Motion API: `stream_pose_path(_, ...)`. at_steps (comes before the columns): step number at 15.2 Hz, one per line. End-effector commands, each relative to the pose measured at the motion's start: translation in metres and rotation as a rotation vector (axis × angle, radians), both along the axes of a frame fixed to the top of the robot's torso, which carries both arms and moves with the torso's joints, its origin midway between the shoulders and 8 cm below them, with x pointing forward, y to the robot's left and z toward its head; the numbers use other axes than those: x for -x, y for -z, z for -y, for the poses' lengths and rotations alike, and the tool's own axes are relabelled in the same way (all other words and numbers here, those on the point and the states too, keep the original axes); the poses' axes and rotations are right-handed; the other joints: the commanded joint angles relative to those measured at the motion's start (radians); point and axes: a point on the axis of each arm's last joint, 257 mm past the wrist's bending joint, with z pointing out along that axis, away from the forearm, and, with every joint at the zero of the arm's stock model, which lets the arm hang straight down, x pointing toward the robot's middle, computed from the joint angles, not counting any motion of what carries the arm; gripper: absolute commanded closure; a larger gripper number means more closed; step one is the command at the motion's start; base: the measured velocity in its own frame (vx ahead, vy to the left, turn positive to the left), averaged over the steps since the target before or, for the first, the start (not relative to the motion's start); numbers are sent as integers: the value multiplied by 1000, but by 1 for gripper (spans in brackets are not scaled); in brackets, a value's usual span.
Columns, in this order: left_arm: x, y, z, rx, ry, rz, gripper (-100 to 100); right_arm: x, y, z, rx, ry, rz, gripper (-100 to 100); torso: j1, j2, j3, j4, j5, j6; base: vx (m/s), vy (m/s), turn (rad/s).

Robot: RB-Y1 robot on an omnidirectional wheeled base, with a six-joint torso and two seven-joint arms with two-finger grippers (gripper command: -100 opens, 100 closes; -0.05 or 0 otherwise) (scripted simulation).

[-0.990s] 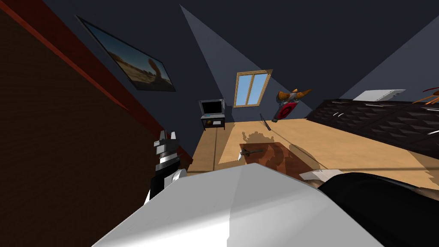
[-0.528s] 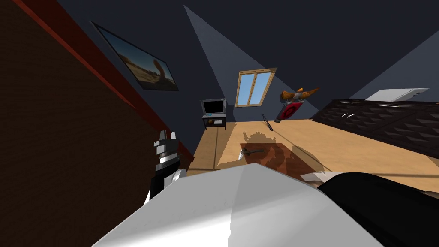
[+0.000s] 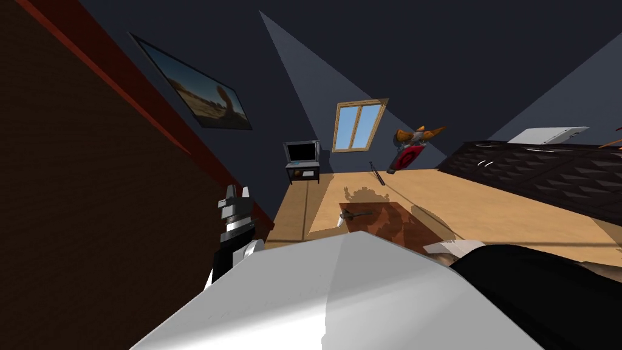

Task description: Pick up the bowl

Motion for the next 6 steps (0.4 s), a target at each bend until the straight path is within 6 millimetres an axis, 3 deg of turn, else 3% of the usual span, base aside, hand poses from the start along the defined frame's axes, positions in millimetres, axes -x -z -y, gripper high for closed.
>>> stream_pose_path(1, 0, 0, 0, 0, 0, 0, 0, 4, -6, -1, -1, -12, 1, 100, 0, 0, 0, 0, 0, 0, 62, 16, -101)
stream_pose_path(6, 0, 0, 0, 0, 0, 0, 0, 9, -13, -1, -3, -21, 1, 100, 1, -2, -1, 0, 1, -1, 48, 11, -48)
